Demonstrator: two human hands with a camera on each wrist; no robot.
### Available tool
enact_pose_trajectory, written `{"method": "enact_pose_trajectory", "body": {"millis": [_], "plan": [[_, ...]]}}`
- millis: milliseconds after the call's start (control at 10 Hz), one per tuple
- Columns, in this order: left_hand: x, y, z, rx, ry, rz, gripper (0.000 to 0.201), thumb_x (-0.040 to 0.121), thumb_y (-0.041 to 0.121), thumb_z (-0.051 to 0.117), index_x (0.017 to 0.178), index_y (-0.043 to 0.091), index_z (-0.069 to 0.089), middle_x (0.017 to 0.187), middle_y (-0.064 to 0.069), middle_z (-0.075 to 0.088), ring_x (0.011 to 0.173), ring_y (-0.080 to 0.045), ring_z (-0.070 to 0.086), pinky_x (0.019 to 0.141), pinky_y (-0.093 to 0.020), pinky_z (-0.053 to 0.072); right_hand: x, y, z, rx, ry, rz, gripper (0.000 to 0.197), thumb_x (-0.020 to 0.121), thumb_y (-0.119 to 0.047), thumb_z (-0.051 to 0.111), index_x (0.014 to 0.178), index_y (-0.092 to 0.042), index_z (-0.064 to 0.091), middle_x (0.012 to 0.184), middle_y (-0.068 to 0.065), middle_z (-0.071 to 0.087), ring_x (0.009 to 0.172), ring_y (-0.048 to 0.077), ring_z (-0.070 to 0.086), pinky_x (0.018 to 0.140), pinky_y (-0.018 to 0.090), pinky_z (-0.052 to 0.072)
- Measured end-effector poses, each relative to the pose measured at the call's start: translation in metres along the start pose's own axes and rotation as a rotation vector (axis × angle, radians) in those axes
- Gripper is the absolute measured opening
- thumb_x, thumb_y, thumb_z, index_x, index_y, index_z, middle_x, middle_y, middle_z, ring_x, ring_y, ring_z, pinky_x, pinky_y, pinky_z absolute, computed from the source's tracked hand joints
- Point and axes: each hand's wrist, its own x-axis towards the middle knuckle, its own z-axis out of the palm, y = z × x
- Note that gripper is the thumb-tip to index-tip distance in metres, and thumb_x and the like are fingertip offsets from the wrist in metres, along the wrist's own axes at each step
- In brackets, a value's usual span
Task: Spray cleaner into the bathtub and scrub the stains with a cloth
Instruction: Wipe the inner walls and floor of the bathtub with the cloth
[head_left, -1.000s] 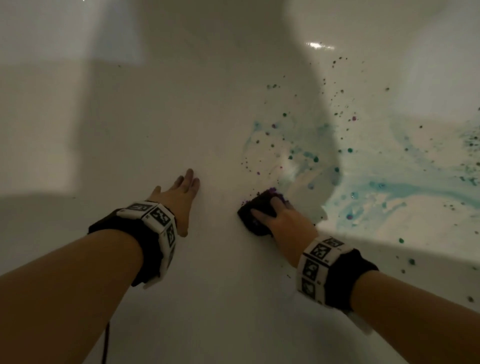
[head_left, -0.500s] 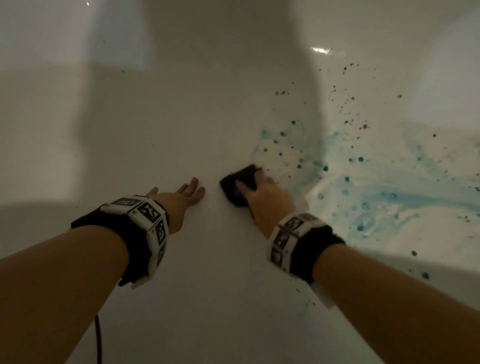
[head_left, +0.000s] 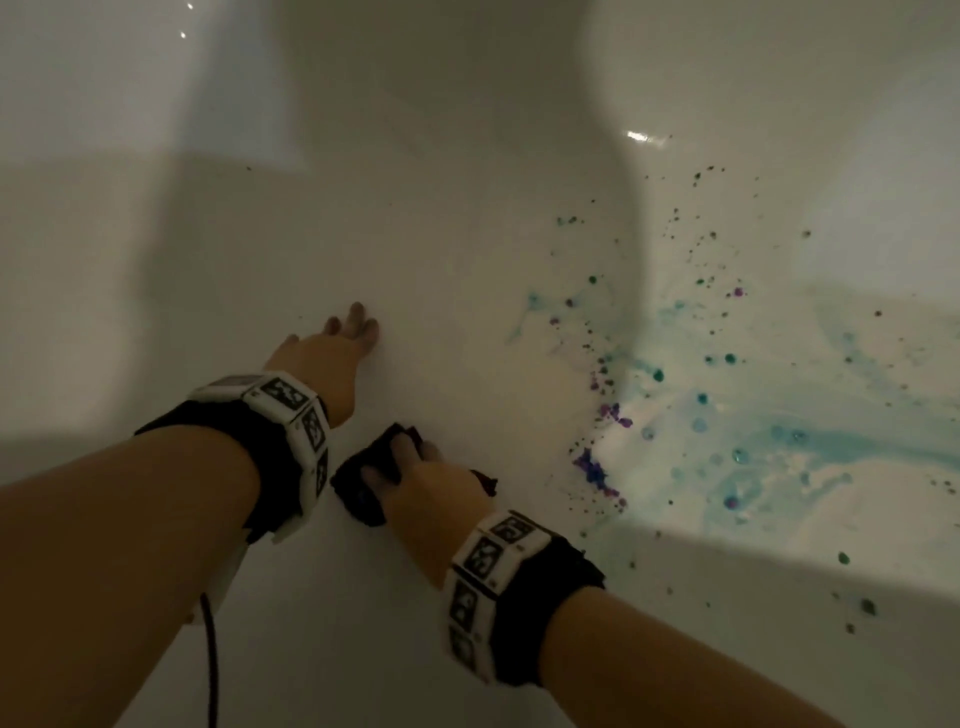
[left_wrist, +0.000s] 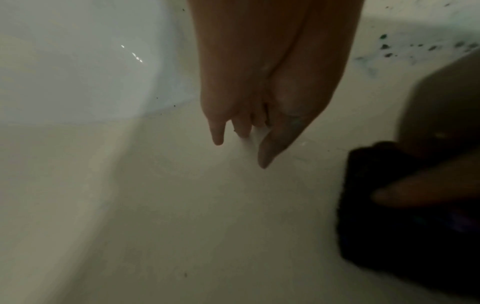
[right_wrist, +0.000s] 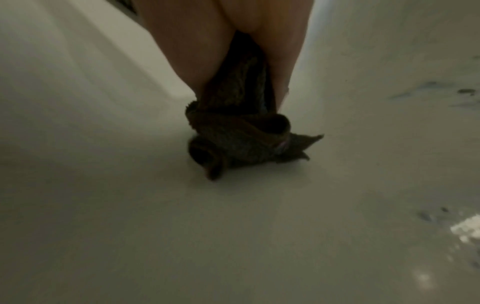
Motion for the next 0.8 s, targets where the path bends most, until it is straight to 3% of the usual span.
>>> {"method": "enact_pose_trajectory", "body": {"millis": [200,300,400,500,600,700,800], "plan": [[0.002,-0.008,0.002,0.006,0.005,-0.007,0.088,0.085,-0.011,0.036,0.148,0.029,-0.010,0.154,0.009,-0.021,0.145,-0.011,0.001,0.116,-0.041,0.011,0.026,0.037,-0.054,0.017,0.370,0.185,0.050,0.094,-0.008,0.040,0.142,-0.017,0.030,0.139,0.018,0.029,0.121,0.036,0.038,0.091,0.041,0.039],[0.004,-0.006,-0.007,0.076,-0.013,-0.024,0.079,0.090,0.001,0.037,0.149,0.030,-0.006,0.157,0.008,-0.011,0.144,-0.010,0.011,0.116,-0.037,0.010,0.024,0.081,-0.096,-0.010,0.519,0.352,0.050,0.092,-0.008,0.040,0.141,-0.018,0.034,0.136,0.021,0.033,0.118,0.037,0.043,0.091,0.040,0.040],[0.005,0.005,-0.024,0.094,0.131,-0.111,0.062,0.093,0.011,0.040,0.148,0.028,0.019,0.149,-0.005,0.034,0.133,-0.022,0.036,0.111,-0.031,0.023,0.007,0.111,-0.125,0.078,0.543,0.549,0.048,0.091,-0.009,0.043,0.138,-0.017,0.040,0.134,0.021,0.037,0.116,0.036,0.046,0.088,0.035,0.040],[0.020,0.008,-0.044,-0.023,0.270,-0.130,0.066,0.092,0.008,0.046,0.149,0.023,0.016,0.153,-0.004,0.025,0.137,-0.023,0.031,0.113,-0.033,0.020,-0.003,0.094,-0.126,0.115,0.571,0.401,0.048,0.091,-0.010,0.045,0.138,-0.020,0.040,0.133,0.019,0.037,0.115,0.035,0.046,0.090,0.035,0.040],[0.037,0.002,-0.047,0.004,0.132,-0.115,0.090,0.086,0.017,0.064,0.150,0.019,0.000,0.158,-0.004,0.003,0.139,-0.023,0.027,0.114,-0.037,0.019,0.014,0.049,-0.103,0.098,0.420,0.122,0.049,0.093,-0.009,0.043,0.140,-0.021,0.036,0.132,0.018,0.035,0.112,0.035,0.045,0.089,0.037,0.040],[0.044,-0.006,-0.034,0.122,0.094,-0.079,0.112,0.078,0.034,0.073,0.148,0.019,-0.014,0.156,-0.004,-0.015,0.145,-0.018,0.011,0.116,-0.039,0.010,0.048,0.032,-0.094,0.075,0.253,0.122,0.048,0.093,-0.009,0.045,0.140,-0.013,0.035,0.139,0.020,0.028,0.122,0.038,0.037,0.093,0.040,0.038],[0.046,-0.015,-0.032,0.181,0.124,-0.065,0.115,0.076,0.047,0.070,0.146,0.024,-0.018,0.155,0.001,-0.017,0.144,-0.012,0.011,0.117,-0.039,0.004,0.074,0.040,-0.109,-0.029,0.227,0.176,0.057,0.094,-0.015,0.048,0.146,-0.013,0.024,0.150,0.021,0.010,0.132,0.039,0.025,0.106,0.041,0.033]]}}
